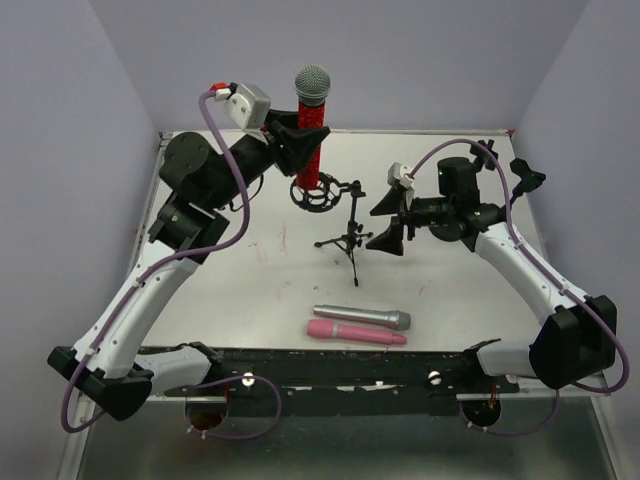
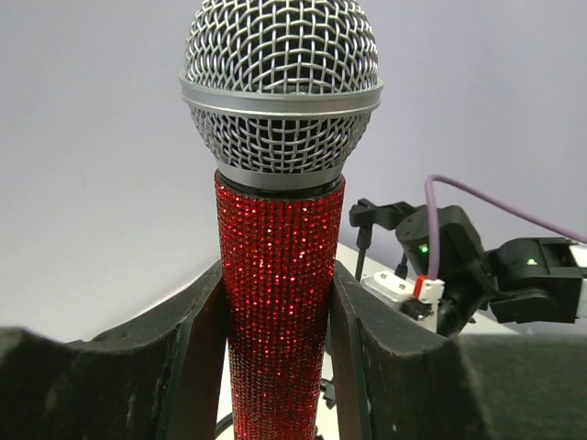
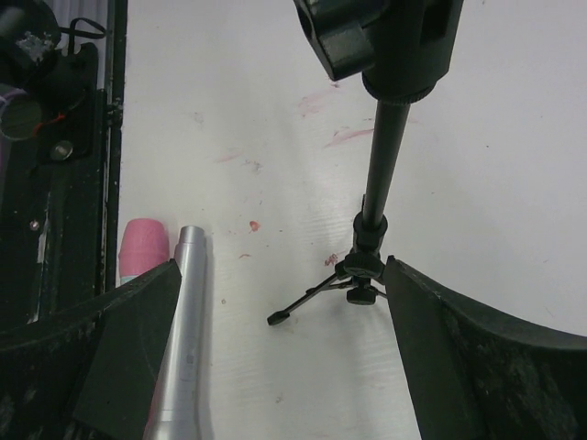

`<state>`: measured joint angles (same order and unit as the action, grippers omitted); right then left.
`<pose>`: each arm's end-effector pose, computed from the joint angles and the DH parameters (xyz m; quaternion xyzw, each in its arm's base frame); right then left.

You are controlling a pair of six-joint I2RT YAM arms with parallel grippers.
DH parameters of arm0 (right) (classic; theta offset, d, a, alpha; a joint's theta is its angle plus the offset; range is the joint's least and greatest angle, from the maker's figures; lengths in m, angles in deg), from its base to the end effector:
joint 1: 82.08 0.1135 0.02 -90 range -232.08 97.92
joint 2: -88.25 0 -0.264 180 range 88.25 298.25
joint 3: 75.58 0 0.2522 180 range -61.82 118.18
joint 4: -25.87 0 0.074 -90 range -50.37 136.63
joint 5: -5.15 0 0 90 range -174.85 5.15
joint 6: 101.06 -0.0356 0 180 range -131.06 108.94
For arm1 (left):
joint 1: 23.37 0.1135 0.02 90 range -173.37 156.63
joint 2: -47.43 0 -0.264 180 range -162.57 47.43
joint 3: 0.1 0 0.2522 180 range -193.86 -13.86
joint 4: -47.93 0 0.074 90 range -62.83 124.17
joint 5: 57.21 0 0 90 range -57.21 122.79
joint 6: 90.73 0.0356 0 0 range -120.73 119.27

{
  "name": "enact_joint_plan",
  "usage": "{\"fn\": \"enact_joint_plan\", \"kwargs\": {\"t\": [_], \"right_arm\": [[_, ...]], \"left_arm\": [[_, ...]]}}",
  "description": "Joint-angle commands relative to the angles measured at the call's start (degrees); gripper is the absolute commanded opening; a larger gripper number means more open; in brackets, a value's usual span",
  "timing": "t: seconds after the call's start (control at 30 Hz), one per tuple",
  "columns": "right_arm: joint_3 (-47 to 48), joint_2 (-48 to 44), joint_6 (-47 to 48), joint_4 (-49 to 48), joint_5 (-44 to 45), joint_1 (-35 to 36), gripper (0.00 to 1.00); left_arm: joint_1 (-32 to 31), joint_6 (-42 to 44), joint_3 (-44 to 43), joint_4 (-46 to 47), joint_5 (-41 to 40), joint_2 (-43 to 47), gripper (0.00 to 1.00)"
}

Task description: Attach the microphones to the stand

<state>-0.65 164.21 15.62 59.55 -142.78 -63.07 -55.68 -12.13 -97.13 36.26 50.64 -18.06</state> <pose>0.2591 0.1212 0.3122 -0.5080 0.6270 0.4009 0.4337 0.1859 -0.1305 0.5223 0.2279 0.5351 -0.3837 0.7173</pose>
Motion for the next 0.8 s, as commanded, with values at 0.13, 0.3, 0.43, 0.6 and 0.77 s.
{"fn": "enact_joint_plan", "kwargs": {"t": [0.13, 0.3, 0.43, 0.6, 0.77], "right_arm": [[-1.6, -0.4, -3.4, -6.6, -2.6, -0.5, 1.0], [-2.3, 0.1, -4.5, -7.8, -4.1, -0.5, 1.0], [-2.4, 0.2, -4.4, -7.8, -3.5, -0.5, 1.0], [-2.5, 0.6, -4.3, -7.8, -3.6, -0.6, 1.0], [-2.6, 0.9, -4.3, -8.0, -3.6, -0.8, 1.0]], "left_arm": [[0.1, -2.9, -1.7, 5.7, 1.2, -4.9, 0.0], [0.3, -3.3, -0.6, 7.5, 1.2, -6.1, 0.0], [0.3, -3.5, 1.4, 9.1, 0.8, -6.0, 0.0], [0.2, -3.4, 4.3, 11.0, 0.5, -5.3, 0.0], [0.3, -3.2, 7.6, 12.7, -0.1, -3.9, 0.0]]}}
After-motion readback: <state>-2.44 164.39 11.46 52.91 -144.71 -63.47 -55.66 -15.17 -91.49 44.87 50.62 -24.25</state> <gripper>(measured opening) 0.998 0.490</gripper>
